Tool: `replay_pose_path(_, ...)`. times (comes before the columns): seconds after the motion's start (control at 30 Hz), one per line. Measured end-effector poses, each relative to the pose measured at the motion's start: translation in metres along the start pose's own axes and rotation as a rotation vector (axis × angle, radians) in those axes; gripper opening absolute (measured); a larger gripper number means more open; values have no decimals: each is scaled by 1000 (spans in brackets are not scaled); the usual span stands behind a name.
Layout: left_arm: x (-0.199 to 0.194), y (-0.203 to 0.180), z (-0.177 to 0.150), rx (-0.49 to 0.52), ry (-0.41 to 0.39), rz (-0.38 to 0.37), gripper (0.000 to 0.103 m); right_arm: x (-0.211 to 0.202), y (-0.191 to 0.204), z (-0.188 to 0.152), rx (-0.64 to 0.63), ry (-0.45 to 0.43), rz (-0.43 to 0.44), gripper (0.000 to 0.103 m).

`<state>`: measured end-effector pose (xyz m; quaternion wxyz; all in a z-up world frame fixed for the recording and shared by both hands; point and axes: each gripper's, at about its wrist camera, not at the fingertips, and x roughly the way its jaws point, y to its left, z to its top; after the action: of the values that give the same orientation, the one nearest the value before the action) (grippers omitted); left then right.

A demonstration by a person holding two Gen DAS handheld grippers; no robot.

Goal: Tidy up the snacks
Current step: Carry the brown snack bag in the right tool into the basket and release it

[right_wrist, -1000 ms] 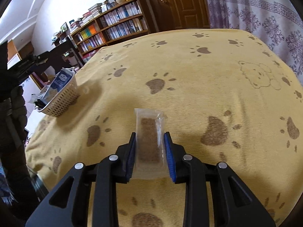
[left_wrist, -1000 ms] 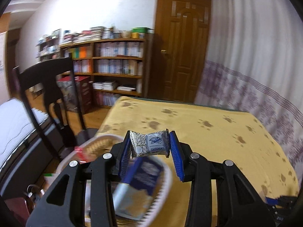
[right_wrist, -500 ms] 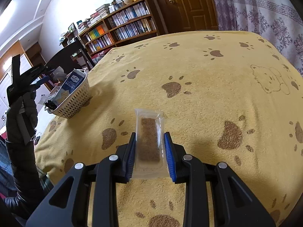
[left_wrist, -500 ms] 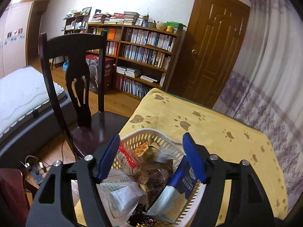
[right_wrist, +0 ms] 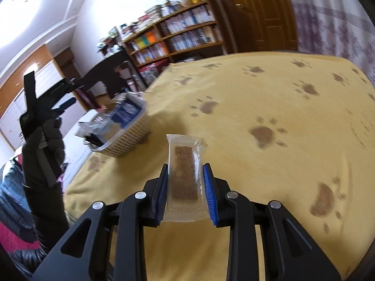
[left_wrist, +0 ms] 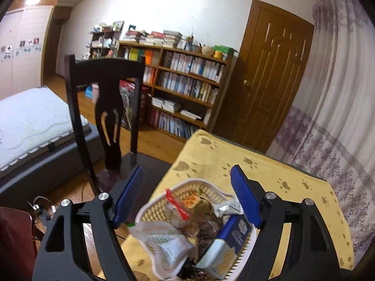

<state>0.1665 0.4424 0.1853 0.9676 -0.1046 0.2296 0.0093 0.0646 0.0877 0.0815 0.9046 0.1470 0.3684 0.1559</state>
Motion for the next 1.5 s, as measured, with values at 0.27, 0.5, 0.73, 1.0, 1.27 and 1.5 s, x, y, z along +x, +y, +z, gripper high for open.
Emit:
replay_pose_path(0.27, -11, 13, 5, -33, -39, 14, 83, 46, 70, 44, -94, 28, 99, 29)
replay_pose_path(0.5, -18, 16, 8, -35, -61, 27, 83, 94, 120, 72, -112, 85, 139, 29)
replay_pose_path(0.73, -19, 18, 10, -49, -65, 20, 83, 133, 138, 94, -33, 140, 151, 29)
replay_pose_path(1.0, -19, 16, 10, -48, -62, 18, 83, 171, 142, 112, 92, 214, 163, 31)
replay_pose_path(1.27, -19, 17, 10, -60, -67, 23, 83, 179, 136, 108, 152, 268, 236, 32)
replay_pose_path(1.5, -19, 18, 10, -55, -68, 19, 83, 181, 144, 103, 186, 301, 297, 33)
